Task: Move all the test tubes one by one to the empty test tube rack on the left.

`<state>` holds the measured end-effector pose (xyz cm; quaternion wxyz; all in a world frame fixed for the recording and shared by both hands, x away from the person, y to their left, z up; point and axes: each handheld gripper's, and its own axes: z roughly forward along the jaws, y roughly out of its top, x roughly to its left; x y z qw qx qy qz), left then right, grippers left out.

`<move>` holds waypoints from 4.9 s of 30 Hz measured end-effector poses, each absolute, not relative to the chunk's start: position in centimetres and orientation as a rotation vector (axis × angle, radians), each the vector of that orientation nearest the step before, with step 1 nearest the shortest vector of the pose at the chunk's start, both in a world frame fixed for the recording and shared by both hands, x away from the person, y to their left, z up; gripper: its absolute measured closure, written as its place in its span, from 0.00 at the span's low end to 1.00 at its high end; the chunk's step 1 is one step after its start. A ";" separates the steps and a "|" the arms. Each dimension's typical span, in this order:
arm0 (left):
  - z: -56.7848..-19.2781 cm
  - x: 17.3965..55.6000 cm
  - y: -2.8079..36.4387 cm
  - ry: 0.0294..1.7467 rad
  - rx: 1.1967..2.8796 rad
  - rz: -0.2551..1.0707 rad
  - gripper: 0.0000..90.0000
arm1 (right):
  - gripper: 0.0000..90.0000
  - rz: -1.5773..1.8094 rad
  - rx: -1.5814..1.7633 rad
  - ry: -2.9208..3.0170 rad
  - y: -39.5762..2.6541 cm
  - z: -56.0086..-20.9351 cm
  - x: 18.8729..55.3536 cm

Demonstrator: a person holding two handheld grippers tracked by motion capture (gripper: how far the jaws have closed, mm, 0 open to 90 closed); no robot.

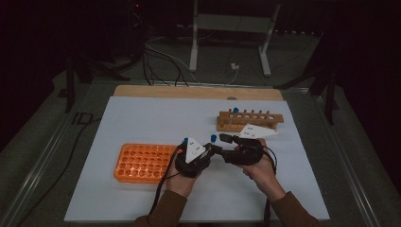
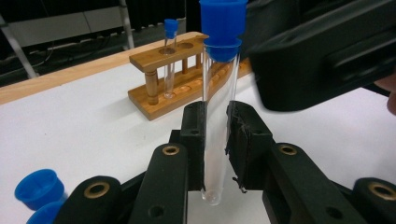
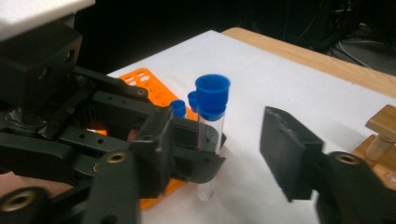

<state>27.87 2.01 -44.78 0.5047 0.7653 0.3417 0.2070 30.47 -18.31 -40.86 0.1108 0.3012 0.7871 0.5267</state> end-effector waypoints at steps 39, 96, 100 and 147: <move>-45.6 26.6 6.5 0.854 1.841 0.467 0.85 | 0.02 1.436 1.050 2.179 -21.7 -42.4 31.3; -48.5 25.1 8.6 0.902 1.977 0.501 0.86 | 0.02 1.454 1.051 2.168 -22.5 -42.3 31.0; -48.6 25.1 8.6 0.909 1.993 0.497 0.86 | 0.02 1.453 1.051 2.171 -22.5 -42.3 31.0; -46.8 25.0 11.0 0.952 1.862 0.509 0.19 | 0.02 1.405 1.088 2.150 -22.7 -42.0 32.6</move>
